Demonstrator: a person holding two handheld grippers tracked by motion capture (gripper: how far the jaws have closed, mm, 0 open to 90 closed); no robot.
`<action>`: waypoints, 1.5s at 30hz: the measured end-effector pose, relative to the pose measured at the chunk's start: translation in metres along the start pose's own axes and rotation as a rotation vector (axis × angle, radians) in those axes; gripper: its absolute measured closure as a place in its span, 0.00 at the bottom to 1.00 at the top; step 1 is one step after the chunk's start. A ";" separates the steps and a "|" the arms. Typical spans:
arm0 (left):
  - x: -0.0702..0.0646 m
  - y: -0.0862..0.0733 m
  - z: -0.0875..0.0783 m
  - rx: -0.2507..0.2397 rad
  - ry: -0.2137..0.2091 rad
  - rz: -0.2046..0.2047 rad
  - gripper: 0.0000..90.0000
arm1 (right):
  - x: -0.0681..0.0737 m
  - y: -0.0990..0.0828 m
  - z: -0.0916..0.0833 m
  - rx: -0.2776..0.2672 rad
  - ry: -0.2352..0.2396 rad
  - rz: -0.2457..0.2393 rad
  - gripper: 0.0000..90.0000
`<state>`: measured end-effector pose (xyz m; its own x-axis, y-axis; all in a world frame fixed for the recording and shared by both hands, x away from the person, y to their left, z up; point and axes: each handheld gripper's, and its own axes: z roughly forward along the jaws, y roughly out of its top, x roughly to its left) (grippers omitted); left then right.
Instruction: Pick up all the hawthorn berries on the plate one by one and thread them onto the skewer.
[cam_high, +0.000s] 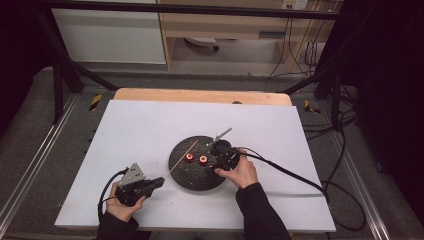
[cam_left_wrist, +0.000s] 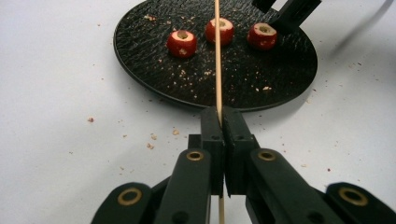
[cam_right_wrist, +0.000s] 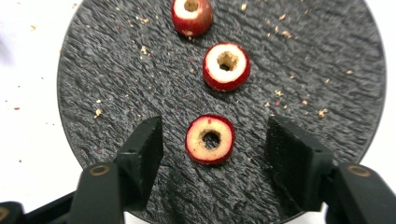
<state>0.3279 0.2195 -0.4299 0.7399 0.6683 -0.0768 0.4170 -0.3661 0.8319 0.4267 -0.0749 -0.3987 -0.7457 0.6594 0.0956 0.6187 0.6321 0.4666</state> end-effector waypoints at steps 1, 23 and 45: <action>0.000 0.000 0.000 -0.002 0.000 -0.001 0.98 | 0.000 0.001 0.002 0.009 0.001 0.007 0.46; -0.001 0.000 0.002 0.006 0.000 0.005 0.98 | -0.007 0.007 0.015 0.090 0.051 0.125 0.68; -0.002 0.001 0.001 -0.001 0.007 0.008 0.98 | -0.009 0.010 -0.014 -0.011 0.069 0.172 0.70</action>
<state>0.3269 0.2171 -0.4295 0.7393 0.6701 -0.0664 0.4108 -0.3707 0.8330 0.4365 -0.0806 -0.3825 -0.6445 0.7278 0.2343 0.7360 0.5075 0.4480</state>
